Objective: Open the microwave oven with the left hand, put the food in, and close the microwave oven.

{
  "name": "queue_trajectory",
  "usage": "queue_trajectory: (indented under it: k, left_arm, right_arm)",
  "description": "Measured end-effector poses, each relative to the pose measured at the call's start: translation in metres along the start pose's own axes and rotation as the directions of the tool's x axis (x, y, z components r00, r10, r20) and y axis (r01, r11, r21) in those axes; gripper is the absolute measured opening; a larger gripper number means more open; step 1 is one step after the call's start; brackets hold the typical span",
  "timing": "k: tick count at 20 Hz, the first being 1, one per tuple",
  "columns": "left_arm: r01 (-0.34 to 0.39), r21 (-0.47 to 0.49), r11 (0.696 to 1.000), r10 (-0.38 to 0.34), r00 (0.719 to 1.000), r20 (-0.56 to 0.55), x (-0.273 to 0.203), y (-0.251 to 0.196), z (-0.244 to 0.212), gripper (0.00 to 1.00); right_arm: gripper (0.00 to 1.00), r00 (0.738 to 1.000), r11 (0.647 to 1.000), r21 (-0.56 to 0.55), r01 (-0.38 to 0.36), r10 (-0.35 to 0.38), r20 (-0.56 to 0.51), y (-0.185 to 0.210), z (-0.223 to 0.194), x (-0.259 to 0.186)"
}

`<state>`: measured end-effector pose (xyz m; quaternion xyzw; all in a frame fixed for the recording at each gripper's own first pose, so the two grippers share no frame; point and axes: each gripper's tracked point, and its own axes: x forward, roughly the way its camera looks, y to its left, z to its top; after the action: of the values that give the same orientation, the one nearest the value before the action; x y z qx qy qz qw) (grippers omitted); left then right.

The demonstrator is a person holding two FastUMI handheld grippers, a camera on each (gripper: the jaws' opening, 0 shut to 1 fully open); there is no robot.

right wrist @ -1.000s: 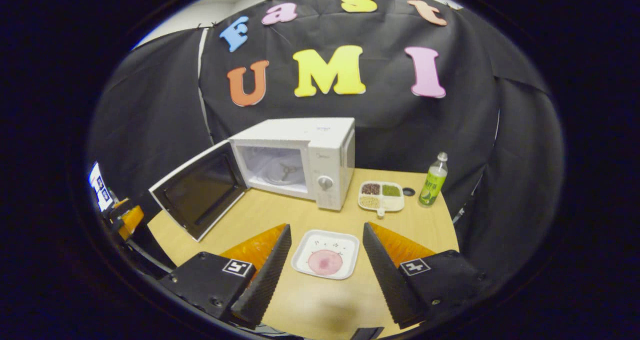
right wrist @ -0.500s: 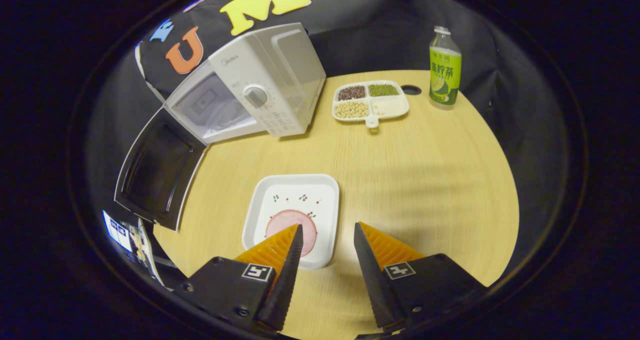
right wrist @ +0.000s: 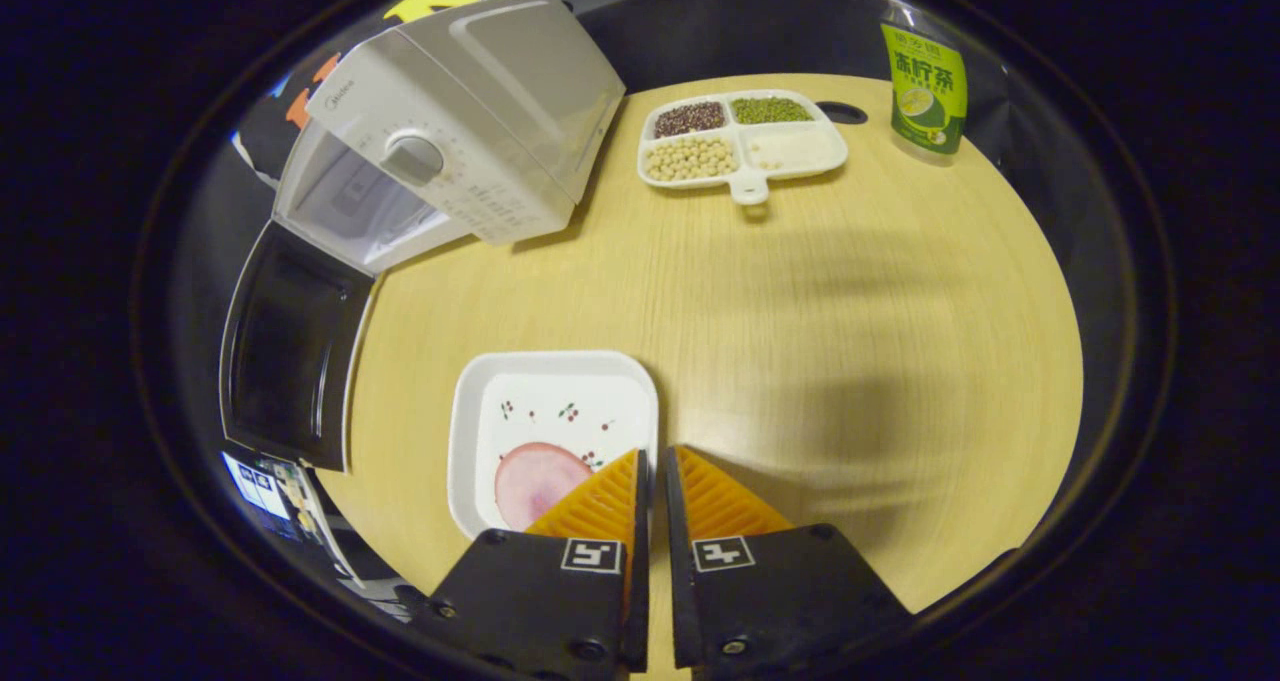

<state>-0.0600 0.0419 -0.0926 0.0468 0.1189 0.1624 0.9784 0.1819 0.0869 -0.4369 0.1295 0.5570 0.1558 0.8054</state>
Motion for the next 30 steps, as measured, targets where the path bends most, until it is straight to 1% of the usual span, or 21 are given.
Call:
queue_trajectory:
  k: [1,2,3,5,6,9,11,13,14,15,16,18,19,21,22,23,24,25,28,29,30]
  left_arm:
    - [-0.006,0.000,1.000,0.006,1.000,-0.005,0.000,0.002,-0.001,0.95]
    - [-0.009,-0.002,1.000,0.009,1.000,-0.006,0.000,0.002,-0.001,0.95]
    - [-0.010,-0.007,1.000,0.010,1.000,-0.005,0.001,0.001,0.000,0.95]
    - [-0.002,-0.014,1.000,0.002,1.000,-0.007,0.005,0.000,-0.001,0.95]
    - [0.006,-0.015,1.000,-0.006,1.000,-0.010,0.007,-0.001,-0.004,0.95]
    - [0.039,-0.002,0.999,-0.039,0.999,0.013,0.012,0.003,-0.001,0.95]
    - [0.063,-0.004,0.998,-0.063,0.997,0.034,0.020,0.012,0.000,0.95]
    - [0.091,-0.002,0.996,-0.090,0.994,0.060,0.024,0.022,0.002,0.95]
    - [0.107,0.003,0.994,-0.107,0.992,0.066,0.028,0.029,0.000,0.95]
    - [0.126,0.003,0.992,-0.126,0.990,0.064,0.030,0.035,-0.004,0.95]
    - [0.148,-0.001,0.989,-0.148,0.987,0.070,0.031,0.041,-0.005,0.95]
    - [0.178,-0.006,0.984,-0.177,0.981,0.078,0.038,0.054,-0.008,0.95]
    - [0.186,-0.006,0.982,-0.185,0.980,0.074,0.041,0.062,-0.011,0.95]
    - [0.203,-0.003,0.979,-0.202,0.976,0.085,0.044,0.074,-0.013,0.95]
    - [0.209,-0.001,0.978,-0.208,0.975,0.083,0.046,0.081,-0.013,0.95]
    - [0.211,0.003,0.978,-0.210,0.974,0.081,0.046,0.087,-0.014,0.95]
    - [0.212,0.004,0.977,-0.212,0.974,0.075,0.049,0.092,-0.015,0.95]
    - [0.215,0.006,0.977,-0.215,0.974,0.066,0.051,0.096,-0.017,0.96]
    - [0.199,0.035,0.979,-0.201,0.978,0.062,0.055,0.107,-0.018,0.95]
    - [0.197,0.046,0.979,-0.199,0.979,0.050,0.056,0.108,-0.023,0.95]
    - [0.202,0.053,0.978,-0.204,0.978,0.042,0.057,0.109,-0.027,0.95]
  right_arm:
    - [0.01,1.000,1.000,0.000,0.005,-0.005,-0.014,-0.001,0.000,-0.001]
    - [0.12,1.000,1.000,0.006,0.003,-0.003,-0.023,0.000,0.000,0.002]
    - [0.10,1.000,1.000,0.012,-0.005,0.005,-0.025,0.001,-0.001,0.002]
    - [0.00,0.999,0.999,0.031,-0.017,0.018,-0.029,0.002,0.000,0.002]
    - [0.04,0.999,0.999,0.043,-0.025,0.027,-0.035,0.002,0.000,0.001]
    - [0.04,0.997,0.994,0.097,-0.047,0.052,-0.050,0.003,0.000,0.001]
    - [0.04,0.996,0.989,0.144,-0.047,0.056,-0.062,0.005,-0.005,0.000]
    - [0.04,0.998,0.980,0.191,-0.047,0.055,-0.036,0.012,-0.007,-0.008]
    - [0.00,0.999,0.977,0.208,-0.042,0.046,-0.013,0.016,-0.005,-0.015]
    - [0.00,0.999,0.974,0.222,-0.039,0.037,0.011,0.022,-0.005,-0.024]
    - [0.04,0.999,0.972,0.231,-0.038,0.030,0.041,0.029,-0.003,-0.032]
    - [0.04,0.995,0.967,0.253,-0.039,0.013,0.102,0.045,0.001,-0.048]
    - [0.04,0.990,0.963,0.265,-0.055,0.019,0.138,0.057,0.003,-0.055]
    - [0.04,0.976,0.948,0.299,-0.109,0.045,0.213,0.084,0.010,-0.070]
    - [0.00,0.966,0.939,0.317,-0.133,0.051,0.255,0.097,0.016,-0.075]
    - [0.04,0.954,0.926,0.342,-0.159,0.055,0.294,0.110,0.020,-0.079]
    - [0.00,0.943,0.909,0.374,-0.184,0.055,0.329,0.123,0.025,-0.080]
    - [0.04,0.928,0.888,0.402,-0.221,0.065,0.368,0.137,0.030,-0.081]
    - [0.04,0.867,0.830,0.446,-0.335,0.087,0.490,0.181,0.050,-0.075]
    - [0.04,0.852,0.812,0.461,-0.359,0.083,0.518,0.195,0.054,-0.070]
    - [0.04,0.835,0.805,0.459,-0.375,0.079,0.544,0.211,0.058,-0.065]
